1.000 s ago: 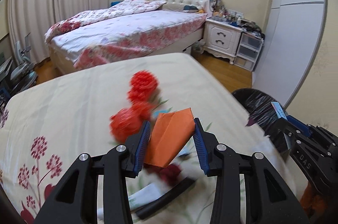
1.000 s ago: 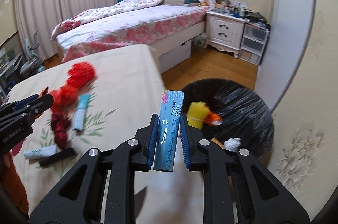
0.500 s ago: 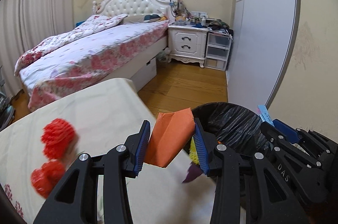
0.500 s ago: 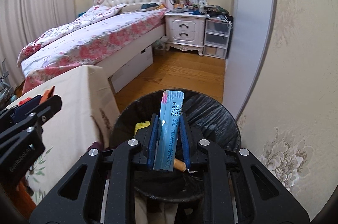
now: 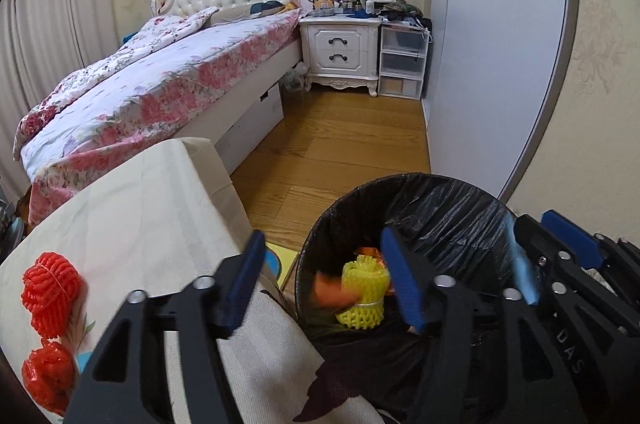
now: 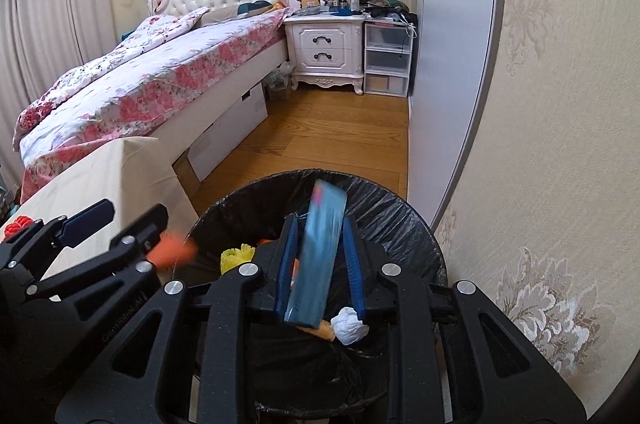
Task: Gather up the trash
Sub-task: 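Open both grippers to drop the paper and tube into the bin, then move both grippers back over the table toward the red items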
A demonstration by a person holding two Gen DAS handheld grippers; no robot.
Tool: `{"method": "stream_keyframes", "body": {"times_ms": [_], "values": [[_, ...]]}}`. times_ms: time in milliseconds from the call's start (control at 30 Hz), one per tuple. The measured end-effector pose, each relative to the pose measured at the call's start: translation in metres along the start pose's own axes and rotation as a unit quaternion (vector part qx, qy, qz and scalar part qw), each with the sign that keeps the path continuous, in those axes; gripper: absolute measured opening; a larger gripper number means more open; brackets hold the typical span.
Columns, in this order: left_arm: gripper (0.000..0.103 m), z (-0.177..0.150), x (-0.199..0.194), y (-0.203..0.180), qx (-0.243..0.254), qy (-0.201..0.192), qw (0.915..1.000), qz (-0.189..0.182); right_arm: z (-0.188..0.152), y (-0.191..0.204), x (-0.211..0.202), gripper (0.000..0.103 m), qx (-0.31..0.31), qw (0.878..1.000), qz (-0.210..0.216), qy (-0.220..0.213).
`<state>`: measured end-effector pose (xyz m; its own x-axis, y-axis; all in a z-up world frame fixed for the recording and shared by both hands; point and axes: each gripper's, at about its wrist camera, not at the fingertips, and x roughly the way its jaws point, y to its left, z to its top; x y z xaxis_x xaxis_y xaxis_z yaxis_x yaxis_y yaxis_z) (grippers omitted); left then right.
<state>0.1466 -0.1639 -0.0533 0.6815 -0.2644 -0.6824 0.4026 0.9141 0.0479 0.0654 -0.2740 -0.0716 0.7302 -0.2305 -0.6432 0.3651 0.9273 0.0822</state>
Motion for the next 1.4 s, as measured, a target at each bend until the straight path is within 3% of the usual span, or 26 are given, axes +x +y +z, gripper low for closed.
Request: {"method": "stream_keyframes", "body": {"times_ms": [133, 367, 867, 1100, 1400], "values": [[0.073, 0.001, 0.001, 0.002, -0.008, 0.0, 1.0, -0.004, 0.0, -0.002, -0.004, 0.033, 0.002, 1.0, -0.006, -0.008], [0.075, -0.003, -0.007, 0.005, -0.016, -0.003, 0.9999, 0.0, 0.0, -0.003, -0.014, 0.041, 0.002, 1.0, -0.004, -0.012], [0.076, -0.047, -0.085, 0.059, -0.059, -0.015, 0.9964, 0.06, -0.041, 0.04, -0.064, 0.046, -0.049, 0.997, 0.065, 0.007], [0.076, -0.084, -0.126, 0.101, -0.088, -0.012, 0.9908, 0.102, -0.068, 0.078, -0.085, 0.046, -0.091, 0.989, 0.111, 0.025], [0.076, -0.132, -0.166, 0.159, -0.14, 0.003, 0.9768, 0.162, -0.096, 0.137, -0.109, 0.046, -0.155, 0.973, 0.169, 0.04]]}}
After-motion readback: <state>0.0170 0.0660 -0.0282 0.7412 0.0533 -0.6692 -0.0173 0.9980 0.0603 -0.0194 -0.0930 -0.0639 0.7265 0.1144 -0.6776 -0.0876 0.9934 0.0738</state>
